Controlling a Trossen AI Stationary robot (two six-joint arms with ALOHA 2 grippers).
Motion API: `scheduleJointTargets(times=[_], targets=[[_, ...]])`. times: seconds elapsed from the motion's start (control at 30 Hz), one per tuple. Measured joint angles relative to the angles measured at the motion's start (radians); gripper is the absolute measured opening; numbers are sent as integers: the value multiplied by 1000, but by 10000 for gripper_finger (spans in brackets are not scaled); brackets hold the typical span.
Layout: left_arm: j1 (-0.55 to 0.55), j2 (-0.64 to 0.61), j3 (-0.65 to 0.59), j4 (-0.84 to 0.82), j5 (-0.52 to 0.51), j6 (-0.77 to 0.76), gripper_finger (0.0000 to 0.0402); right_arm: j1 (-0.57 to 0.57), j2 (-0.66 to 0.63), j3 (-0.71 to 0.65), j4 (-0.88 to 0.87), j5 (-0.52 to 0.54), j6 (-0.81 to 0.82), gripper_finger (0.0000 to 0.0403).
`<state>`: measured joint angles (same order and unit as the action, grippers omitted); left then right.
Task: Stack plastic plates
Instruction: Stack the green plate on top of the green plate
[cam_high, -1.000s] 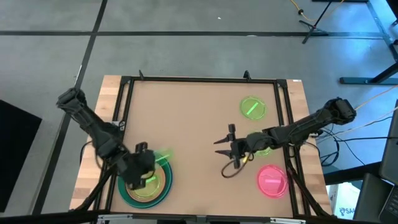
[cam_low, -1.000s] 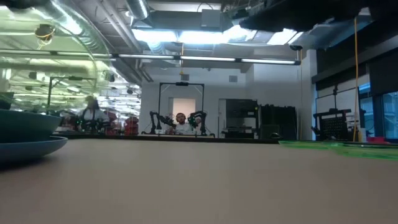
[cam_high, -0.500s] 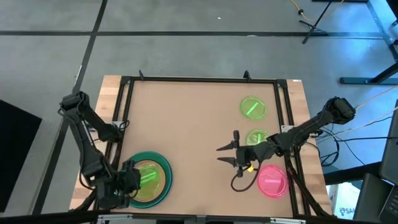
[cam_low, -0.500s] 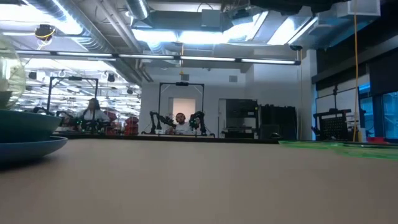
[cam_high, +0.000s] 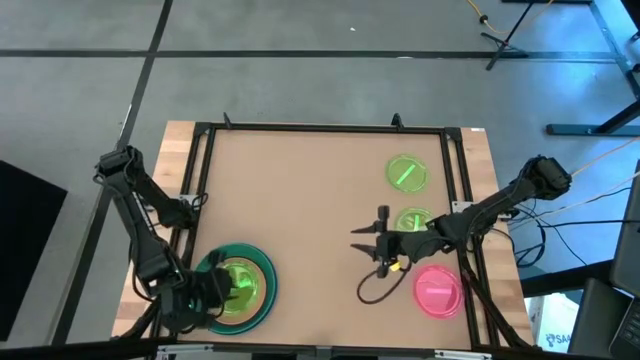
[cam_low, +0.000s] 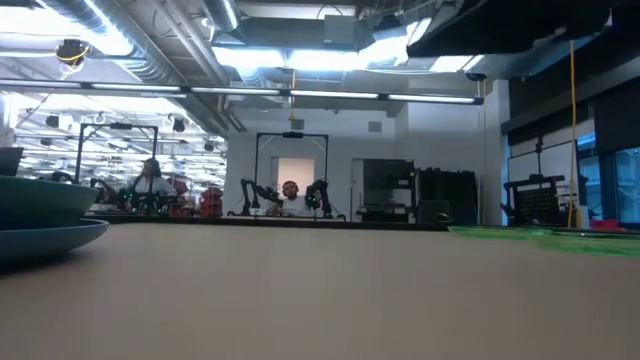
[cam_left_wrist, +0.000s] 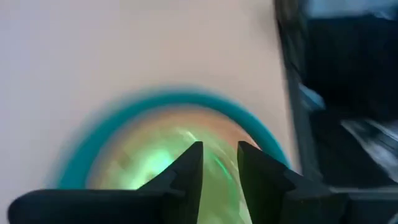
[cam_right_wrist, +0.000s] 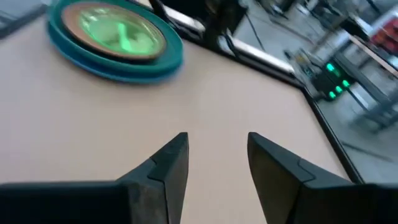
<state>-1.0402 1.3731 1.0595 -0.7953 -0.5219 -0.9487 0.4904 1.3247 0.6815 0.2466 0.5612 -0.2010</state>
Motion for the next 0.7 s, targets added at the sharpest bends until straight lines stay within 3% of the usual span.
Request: scheduleJointTargets(times=[0.1, 0.27, 0.53, 0.7], targets=[[11, 0, -8, 39, -127, 137, 92, 0, 0, 0, -29, 51, 44, 159], [73, 1, -88, 255, -209, 398, 84, -1, -1, 0, -95, 100, 119, 159], [256, 1, -306, 842, -30, 791, 68, -118, -1, 0, -465, 101, 476, 159], [361, 1, -412, 1087, 33, 858, 61, -259, 1, 0, -688, 66, 686, 159]])
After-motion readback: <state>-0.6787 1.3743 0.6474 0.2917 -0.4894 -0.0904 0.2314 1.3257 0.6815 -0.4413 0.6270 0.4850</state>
